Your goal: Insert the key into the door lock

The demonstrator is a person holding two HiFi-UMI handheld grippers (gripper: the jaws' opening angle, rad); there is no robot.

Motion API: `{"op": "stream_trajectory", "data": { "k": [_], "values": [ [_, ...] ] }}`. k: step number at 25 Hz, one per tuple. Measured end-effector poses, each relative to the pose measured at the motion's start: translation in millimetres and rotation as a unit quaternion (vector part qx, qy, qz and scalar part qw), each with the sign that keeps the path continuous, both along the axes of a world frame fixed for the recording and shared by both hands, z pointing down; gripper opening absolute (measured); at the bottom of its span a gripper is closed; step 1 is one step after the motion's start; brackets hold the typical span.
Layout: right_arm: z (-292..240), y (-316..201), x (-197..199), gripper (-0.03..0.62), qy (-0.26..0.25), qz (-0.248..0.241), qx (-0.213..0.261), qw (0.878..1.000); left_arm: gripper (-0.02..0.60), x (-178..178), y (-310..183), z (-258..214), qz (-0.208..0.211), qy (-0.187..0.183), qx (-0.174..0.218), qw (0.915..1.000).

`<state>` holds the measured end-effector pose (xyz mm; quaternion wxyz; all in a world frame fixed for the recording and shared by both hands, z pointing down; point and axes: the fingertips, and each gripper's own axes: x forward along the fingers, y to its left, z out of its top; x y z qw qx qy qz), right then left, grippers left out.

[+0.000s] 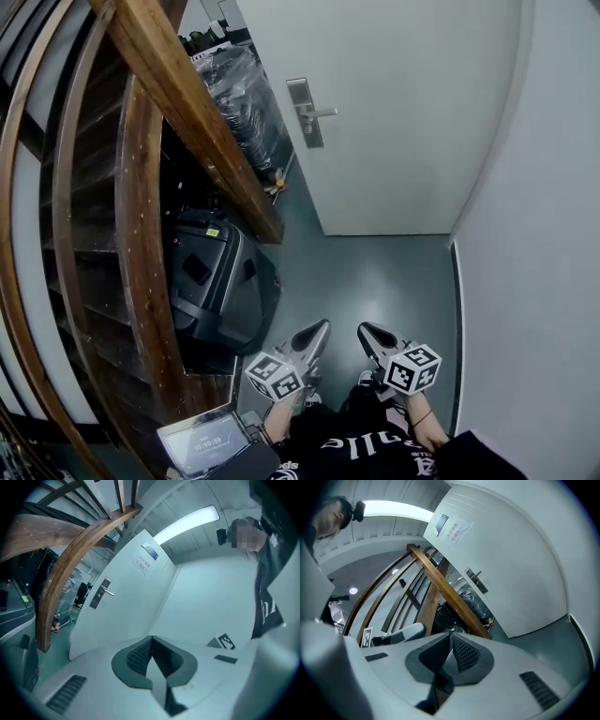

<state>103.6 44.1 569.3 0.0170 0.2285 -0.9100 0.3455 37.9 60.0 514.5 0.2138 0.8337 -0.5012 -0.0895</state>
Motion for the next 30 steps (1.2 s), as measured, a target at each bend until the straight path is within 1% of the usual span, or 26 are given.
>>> {"op": "stream_trajectory", "data": {
  "k": [3,5,7,12,16,19,22,26,30],
  "values": [
    [-3,5,-7,0.032,-0.003,0.010,0.000,1.000,0.005,-4,15,4,0.014,-0.004,0.007,0.9999],
    [-4,12,-16,0.032,-0.004,0.016,-0.001,1.000,0.005,-10,30,5,0.019,-0.012,0.003,0.9997],
    [-3,26,-31,0.032,-0.002,0.017,0.000,1.000,0.005,-20,50,8,0.023,-0.011,-0.002,0.9997],
    [1,86,-81,0.032,0.005,0.009,-0.006,1.000,0.005,-60,109,23,0.030,-0.006,-0.012,0.9995],
    [8,122,-115,0.032,0.010,0.007,-0.019,1.000,0.005,-100,136,25,0.022,-0.015,-0.010,0.9996],
    [7,140,-133,0.032,0.017,0.002,-0.015,1.000,0.005,-123,150,23,0.014,-0.013,-0.005,0.9998],
    [2,146,-144,0.032,0.019,0.007,-0.008,1.000,0.005,-137,158,19,0.012,-0.011,0.003,0.9999],
    [-5,151,-151,0.032,0.019,0.014,-0.001,1.000,0.005,-148,164,17,0.010,-0.004,0.011,0.9999],
    [-3,155,-151,0.032,0.028,0.021,-0.001,0.999,0.005,-151,164,17,0.016,0.010,0.015,0.9997]
  ]
}}
